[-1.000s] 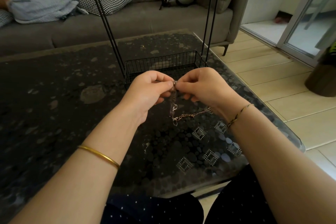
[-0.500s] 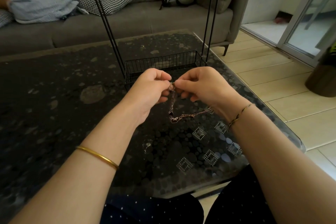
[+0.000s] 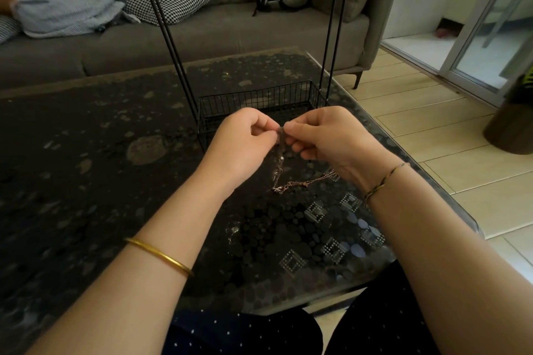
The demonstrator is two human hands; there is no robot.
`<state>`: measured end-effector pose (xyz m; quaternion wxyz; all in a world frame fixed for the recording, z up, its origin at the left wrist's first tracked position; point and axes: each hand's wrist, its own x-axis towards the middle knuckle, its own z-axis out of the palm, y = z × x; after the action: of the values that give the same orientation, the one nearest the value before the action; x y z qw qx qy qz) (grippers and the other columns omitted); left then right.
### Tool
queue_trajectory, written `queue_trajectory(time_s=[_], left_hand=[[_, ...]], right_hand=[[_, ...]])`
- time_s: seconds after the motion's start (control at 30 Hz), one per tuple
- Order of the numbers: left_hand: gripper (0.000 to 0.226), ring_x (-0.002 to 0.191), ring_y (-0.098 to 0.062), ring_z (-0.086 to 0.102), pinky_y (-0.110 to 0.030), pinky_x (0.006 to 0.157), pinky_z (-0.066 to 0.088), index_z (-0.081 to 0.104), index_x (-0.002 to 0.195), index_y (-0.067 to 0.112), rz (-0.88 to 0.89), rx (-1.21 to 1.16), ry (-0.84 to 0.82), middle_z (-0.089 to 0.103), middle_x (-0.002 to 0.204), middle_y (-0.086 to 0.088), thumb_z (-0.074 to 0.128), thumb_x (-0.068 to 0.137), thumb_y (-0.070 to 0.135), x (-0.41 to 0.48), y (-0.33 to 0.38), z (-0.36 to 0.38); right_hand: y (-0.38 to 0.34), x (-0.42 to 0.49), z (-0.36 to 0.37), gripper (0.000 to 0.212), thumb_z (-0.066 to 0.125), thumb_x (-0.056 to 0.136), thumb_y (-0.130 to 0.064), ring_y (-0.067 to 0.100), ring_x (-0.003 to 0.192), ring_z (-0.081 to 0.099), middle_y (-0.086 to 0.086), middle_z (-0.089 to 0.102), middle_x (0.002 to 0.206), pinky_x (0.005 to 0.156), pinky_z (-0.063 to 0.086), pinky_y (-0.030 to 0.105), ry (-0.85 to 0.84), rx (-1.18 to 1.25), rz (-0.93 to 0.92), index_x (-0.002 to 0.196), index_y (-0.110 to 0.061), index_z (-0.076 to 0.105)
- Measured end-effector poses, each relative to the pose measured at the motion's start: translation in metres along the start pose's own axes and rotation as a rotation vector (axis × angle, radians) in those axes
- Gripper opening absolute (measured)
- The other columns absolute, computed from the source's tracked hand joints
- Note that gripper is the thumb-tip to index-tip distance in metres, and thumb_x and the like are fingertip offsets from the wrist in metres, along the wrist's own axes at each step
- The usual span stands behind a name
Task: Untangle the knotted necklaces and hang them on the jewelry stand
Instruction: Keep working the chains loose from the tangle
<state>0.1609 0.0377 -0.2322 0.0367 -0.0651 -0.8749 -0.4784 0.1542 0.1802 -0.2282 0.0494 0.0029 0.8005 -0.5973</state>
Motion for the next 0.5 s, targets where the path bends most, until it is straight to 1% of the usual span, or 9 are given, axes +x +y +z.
queue_trajectory(time_s=[0.03, 0.1, 0.17, 0.2, 0.27, 0.33, 0.37, 0.43, 0.5], left_hand=[[0.011, 0.087, -0.009, 0.063, -0.027, 0.079, 0.054, 0.062, 0.089, 0.027, 0.018, 0.031, 0.013, 0.066, 0.092, 0.003, 0.059, 0.091, 0.017, -0.0001, 0.0003, 0.0006], [0.006, 0.083, -0.005, 0.061, -0.02, 0.073, 0.051, 0.064, 0.09, 0.025, 0.061, 0.108, 0.059, 0.065, 0.088, 0.007, 0.061, 0.09, 0.019, -0.0001, 0.0008, 0.0009], [0.006, 0.078, -0.002, 0.058, -0.013, 0.066, 0.045, 0.064, 0.087, 0.025, 0.101, 0.187, 0.104, 0.062, 0.083, 0.011, 0.062, 0.09, 0.019, -0.0004, 0.0011, 0.0005], [0.007, 0.076, -0.002, 0.057, -0.011, 0.063, 0.043, 0.063, 0.086, 0.025, 0.12, 0.222, 0.119, 0.061, 0.081, 0.012, 0.062, 0.089, 0.019, -0.0008, 0.001, 0.0004], [0.007, 0.072, -0.002, 0.056, -0.012, 0.06, 0.043, 0.063, 0.084, 0.023, 0.156, 0.279, 0.14, 0.059, 0.078, 0.011, 0.062, 0.088, 0.016, -0.0014, 0.0011, 0.0001], [0.006, 0.07, -0.005, 0.056, -0.017, 0.06, 0.046, 0.062, 0.083, 0.02, 0.195, 0.329, 0.152, 0.059, 0.076, 0.008, 0.062, 0.086, 0.015, -0.0024, 0.0017, 0.0004], [0.006, 0.07, -0.006, 0.055, -0.02, 0.06, 0.046, 0.061, 0.083, 0.019, 0.211, 0.348, 0.154, 0.058, 0.075, 0.008, 0.062, 0.086, 0.015, -0.0027, 0.0022, 0.0008], [0.005, 0.07, -0.006, 0.055, -0.023, 0.061, 0.047, 0.06, 0.083, 0.019, 0.229, 0.375, 0.153, 0.057, 0.076, 0.009, 0.061, 0.087, 0.016, -0.0028, 0.0029, 0.0017], [0.005, 0.071, -0.004, 0.055, -0.021, 0.063, 0.047, 0.059, 0.085, 0.021, 0.228, 0.37, 0.143, 0.057, 0.078, 0.01, 0.061, 0.088, 0.017, -0.0026, 0.0024, 0.0028]], right_hand=[[0.0, 0.0, 0.0002, 0.015, 0.062, 0.089, -0.016, 0.005, 0.056, 0.053, 0.0, 0.061, 0.067, 0.054, 0.047, 0.015, 0.005, -0.003, -0.007, 0.074, -0.012, 0.063], [-0.0001, -0.0004, 0.0004, 0.014, 0.063, 0.088, -0.016, 0.004, 0.055, 0.054, 0.0, 0.061, 0.066, 0.053, 0.047, 0.014, 0.016, -0.02, -0.033, 0.075, -0.012, 0.064], [-0.0002, -0.0011, 0.0006, 0.012, 0.064, 0.087, -0.017, 0.004, 0.056, 0.055, 0.0, 0.063, 0.067, 0.053, 0.048, 0.014, 0.034, -0.075, -0.079, 0.076, -0.011, 0.066], [-0.0003, -0.0015, 0.0008, 0.011, 0.065, 0.087, -0.017, 0.004, 0.056, 0.055, 0.001, 0.064, 0.068, 0.054, 0.048, 0.013, 0.041, -0.107, -0.104, 0.077, -0.011, 0.067], [-0.0009, -0.0026, 0.0013, 0.01, 0.064, 0.087, -0.015, 0.002, 0.055, 0.056, 0.0, 0.064, 0.067, 0.054, 0.049, 0.013, 0.041, -0.141, -0.138, 0.079, -0.011, 0.068], [-0.0014, -0.0037, 0.0021, 0.01, 0.063, 0.088, -0.013, 0.003, 0.054, 0.056, 0.001, 0.064, 0.067, 0.055, 0.049, 0.013, 0.038, -0.167, -0.157, 0.081, -0.008, 0.069], [-0.0016, -0.0038, 0.0024, 0.01, 0.063, 0.088, -0.013, 0.005, 0.056, 0.057, 0.003, 0.065, 0.068, 0.056, 0.05, 0.014, 0.042, -0.19, -0.168, 0.082, -0.007, 0.069], [-0.0016, -0.0036, 0.0024, 0.012, 0.062, 0.089, -0.014, 0.013, 0.061, 0.06, 0.009, 0.069, 0.073, 0.062, 0.053, 0.022, 0.064, -0.239, -0.192, 0.084, -0.007, 0.07], [-0.0015, -0.0026, 0.0023, 0.015, 0.061, 0.089, -0.016, 0.024, 0.069, 0.065, 0.013, 0.071, 0.078, 0.069, 0.055, 0.032, 0.1, -0.272, -0.213, 0.083, -0.005, 0.071]])
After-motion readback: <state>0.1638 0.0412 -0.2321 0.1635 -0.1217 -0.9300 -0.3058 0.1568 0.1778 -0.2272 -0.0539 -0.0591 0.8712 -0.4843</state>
